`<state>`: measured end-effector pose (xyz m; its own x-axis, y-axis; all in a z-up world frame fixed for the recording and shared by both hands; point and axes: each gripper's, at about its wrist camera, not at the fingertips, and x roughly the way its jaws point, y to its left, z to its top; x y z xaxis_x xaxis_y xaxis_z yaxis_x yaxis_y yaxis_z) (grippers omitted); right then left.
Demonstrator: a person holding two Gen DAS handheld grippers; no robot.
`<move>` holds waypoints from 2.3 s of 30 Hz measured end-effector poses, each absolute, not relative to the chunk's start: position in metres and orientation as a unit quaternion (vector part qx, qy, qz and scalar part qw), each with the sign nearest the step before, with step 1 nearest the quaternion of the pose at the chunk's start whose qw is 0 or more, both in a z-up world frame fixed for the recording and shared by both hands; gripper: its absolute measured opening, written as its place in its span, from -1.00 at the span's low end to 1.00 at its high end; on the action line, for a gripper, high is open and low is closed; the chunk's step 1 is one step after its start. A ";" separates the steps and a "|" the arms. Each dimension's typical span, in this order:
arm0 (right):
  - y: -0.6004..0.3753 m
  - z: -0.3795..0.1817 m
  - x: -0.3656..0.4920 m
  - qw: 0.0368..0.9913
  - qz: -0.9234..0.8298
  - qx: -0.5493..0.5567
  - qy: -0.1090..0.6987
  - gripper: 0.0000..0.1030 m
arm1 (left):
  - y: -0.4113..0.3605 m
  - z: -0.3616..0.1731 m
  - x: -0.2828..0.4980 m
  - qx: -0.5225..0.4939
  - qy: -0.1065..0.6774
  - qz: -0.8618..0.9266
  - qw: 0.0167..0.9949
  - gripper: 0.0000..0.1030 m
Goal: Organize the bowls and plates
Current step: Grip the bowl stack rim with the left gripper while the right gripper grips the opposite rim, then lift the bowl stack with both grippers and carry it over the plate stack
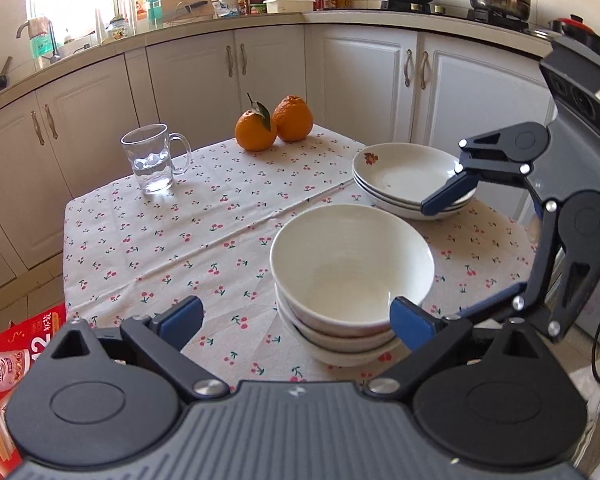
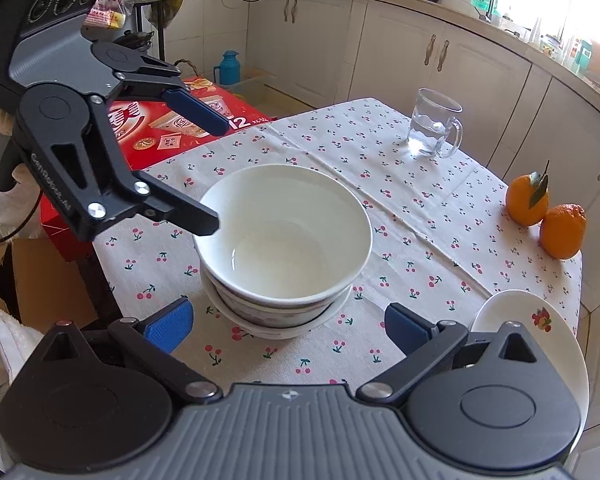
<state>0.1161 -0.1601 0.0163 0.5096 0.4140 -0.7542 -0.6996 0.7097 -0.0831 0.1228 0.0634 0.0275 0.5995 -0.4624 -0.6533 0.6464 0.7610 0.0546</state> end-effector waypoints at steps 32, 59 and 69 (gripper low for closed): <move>-0.149 -0.027 0.161 0.789 0.421 -0.240 0.379 0.96 | 0.037 -0.030 0.162 0.254 0.344 -0.495 0.757 0.75; -0.148 -0.024 0.169 0.763 0.457 -0.238 0.390 0.66 | 0.031 -0.029 0.178 0.259 0.369 -0.523 0.723 0.52; -0.169 -0.005 0.175 0.770 0.451 -0.240 0.381 0.66 | 0.007 -0.009 0.188 0.260 0.355 -0.524 0.729 0.52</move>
